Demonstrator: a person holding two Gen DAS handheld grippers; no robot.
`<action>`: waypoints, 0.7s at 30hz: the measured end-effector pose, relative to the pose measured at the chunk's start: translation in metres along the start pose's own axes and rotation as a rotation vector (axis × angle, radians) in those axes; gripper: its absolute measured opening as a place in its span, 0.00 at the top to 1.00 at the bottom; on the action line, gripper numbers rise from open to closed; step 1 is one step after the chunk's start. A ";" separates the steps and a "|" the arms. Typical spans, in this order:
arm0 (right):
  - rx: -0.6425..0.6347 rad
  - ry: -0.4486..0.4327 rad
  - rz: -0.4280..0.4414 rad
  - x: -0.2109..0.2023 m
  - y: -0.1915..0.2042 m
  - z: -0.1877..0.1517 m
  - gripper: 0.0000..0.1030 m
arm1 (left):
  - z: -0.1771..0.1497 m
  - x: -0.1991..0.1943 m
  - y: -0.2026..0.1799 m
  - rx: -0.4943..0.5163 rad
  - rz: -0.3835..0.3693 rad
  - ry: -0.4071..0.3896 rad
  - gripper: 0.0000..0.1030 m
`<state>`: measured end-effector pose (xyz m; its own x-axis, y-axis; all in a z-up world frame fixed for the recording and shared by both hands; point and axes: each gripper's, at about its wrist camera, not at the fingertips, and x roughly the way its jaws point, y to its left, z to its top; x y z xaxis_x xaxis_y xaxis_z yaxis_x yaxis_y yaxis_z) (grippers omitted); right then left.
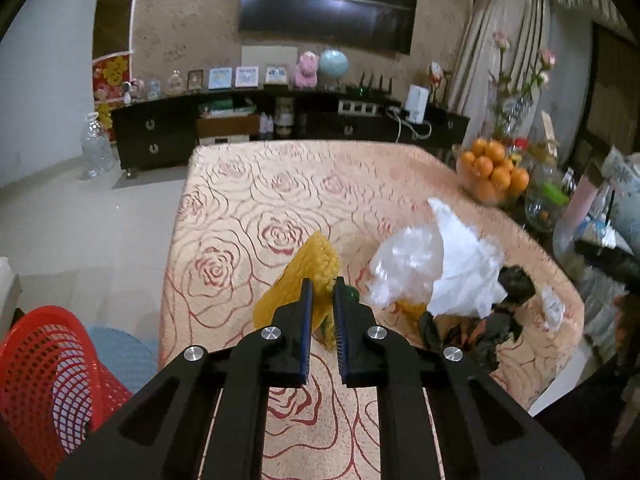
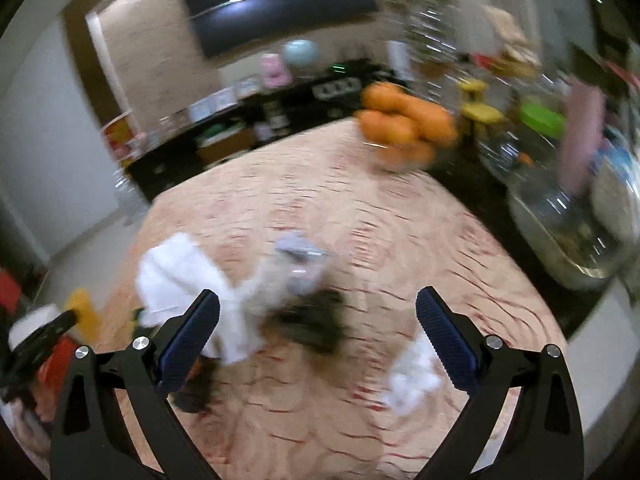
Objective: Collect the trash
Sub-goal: 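Grasp the yellow sponge with left tool while right tool grasps white tissue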
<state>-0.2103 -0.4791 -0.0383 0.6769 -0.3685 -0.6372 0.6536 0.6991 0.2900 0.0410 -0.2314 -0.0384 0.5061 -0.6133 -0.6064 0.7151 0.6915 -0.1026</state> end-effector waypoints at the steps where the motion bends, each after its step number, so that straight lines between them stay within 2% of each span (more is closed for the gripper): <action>1: 0.032 0.003 -0.014 0.001 -0.012 -0.001 0.07 | 0.001 -0.003 0.001 -0.002 0.001 -0.006 0.91; 5: 0.098 0.048 -0.117 0.014 -0.041 -0.011 0.07 | 0.003 -0.012 0.002 -0.012 -0.007 -0.027 0.91; 8: 0.134 0.123 -0.144 0.032 -0.054 -0.021 0.07 | 0.004 -0.017 0.002 -0.009 -0.006 -0.037 0.90; 14: 0.083 0.192 -0.196 0.055 -0.044 -0.034 0.10 | 0.004 -0.020 0.006 -0.017 0.002 -0.040 0.90; 17: 0.049 0.224 -0.217 0.065 -0.039 -0.040 0.20 | 0.004 -0.022 0.009 -0.023 0.006 -0.041 0.90; 19: 0.030 0.252 -0.246 0.072 -0.037 -0.044 0.36 | 0.003 -0.023 0.011 -0.027 0.009 -0.040 0.90; 21: 0.017 0.268 -0.274 0.075 -0.038 -0.046 0.45 | 0.003 -0.023 0.012 -0.029 0.014 -0.038 0.90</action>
<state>-0.1996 -0.5048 -0.1305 0.3654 -0.3655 -0.8561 0.8050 0.5859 0.0935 0.0393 -0.2103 -0.0232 0.5344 -0.6174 -0.5773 0.6941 0.7103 -0.1172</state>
